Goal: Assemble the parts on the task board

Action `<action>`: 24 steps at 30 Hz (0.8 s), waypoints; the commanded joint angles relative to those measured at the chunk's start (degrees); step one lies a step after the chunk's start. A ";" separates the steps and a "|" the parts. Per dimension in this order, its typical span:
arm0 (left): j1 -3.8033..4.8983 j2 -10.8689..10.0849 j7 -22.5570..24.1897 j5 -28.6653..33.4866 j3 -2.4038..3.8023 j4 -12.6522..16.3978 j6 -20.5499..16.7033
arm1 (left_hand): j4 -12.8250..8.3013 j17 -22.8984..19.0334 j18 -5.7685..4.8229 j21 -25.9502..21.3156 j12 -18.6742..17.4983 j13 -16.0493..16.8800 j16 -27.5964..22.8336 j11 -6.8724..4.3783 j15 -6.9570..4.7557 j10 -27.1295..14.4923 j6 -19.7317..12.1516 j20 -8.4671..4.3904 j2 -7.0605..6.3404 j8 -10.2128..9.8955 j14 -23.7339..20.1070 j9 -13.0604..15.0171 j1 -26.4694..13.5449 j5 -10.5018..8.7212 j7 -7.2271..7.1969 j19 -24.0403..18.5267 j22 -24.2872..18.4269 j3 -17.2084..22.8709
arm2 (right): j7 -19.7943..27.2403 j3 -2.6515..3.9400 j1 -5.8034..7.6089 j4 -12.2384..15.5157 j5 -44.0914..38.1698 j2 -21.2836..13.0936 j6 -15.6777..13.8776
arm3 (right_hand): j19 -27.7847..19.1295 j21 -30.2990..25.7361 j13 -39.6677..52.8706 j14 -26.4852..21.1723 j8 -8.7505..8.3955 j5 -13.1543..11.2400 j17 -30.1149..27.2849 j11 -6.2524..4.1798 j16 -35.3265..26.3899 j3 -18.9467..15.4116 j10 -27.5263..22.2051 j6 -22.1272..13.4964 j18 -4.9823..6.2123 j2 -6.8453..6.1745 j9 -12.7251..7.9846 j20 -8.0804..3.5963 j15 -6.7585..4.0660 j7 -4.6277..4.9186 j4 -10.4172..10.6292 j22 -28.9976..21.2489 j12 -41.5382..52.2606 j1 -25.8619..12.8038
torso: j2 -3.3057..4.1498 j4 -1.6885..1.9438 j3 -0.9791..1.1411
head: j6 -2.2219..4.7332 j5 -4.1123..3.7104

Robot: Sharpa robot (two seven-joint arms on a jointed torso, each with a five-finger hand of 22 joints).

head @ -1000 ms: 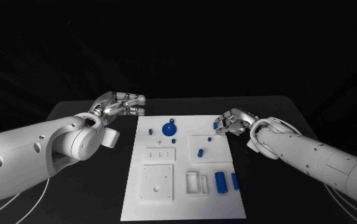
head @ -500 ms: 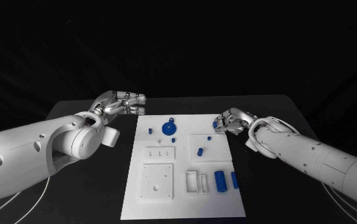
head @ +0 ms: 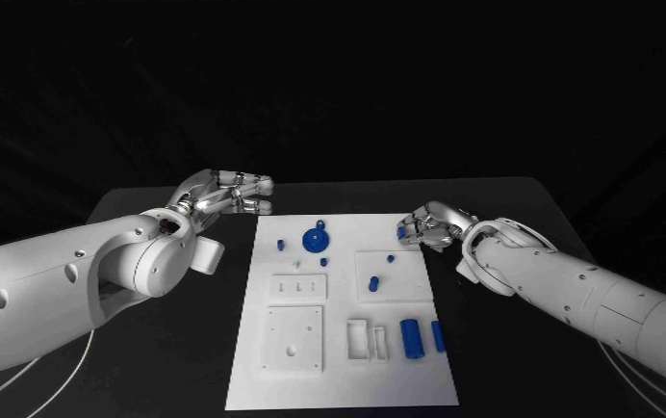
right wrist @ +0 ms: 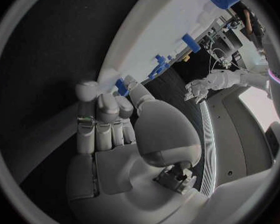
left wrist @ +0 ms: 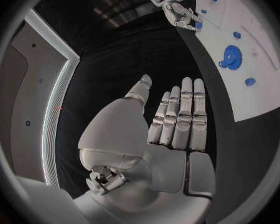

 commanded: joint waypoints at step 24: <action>0.07 0.05 0.07 -0.52 0.03 0.11 1.02 | -0.31 -0.01 -0.11 0.34 -0.01 0.07 -0.09 0.12 0.07 0.15 0.29 0.05 0.42 -0.09 -0.14 0.08 -0.12 0.24 0.20 -0.48 -0.05 -0.02 | 0.23 0.02 -0.03 0.05 0.06 0.29 0.11 | 2.69 0.38 0.31 -0.04 -0.05 -3.85 0.26 -0.62 0.35 4.08 0.62 5.26 -0.06 1.19 0.16 -0.32 -0.30 -1.12 -0.43 3.39 0.40 -0.48 | 0.06 -0.04 0.12 | -0.11 0.15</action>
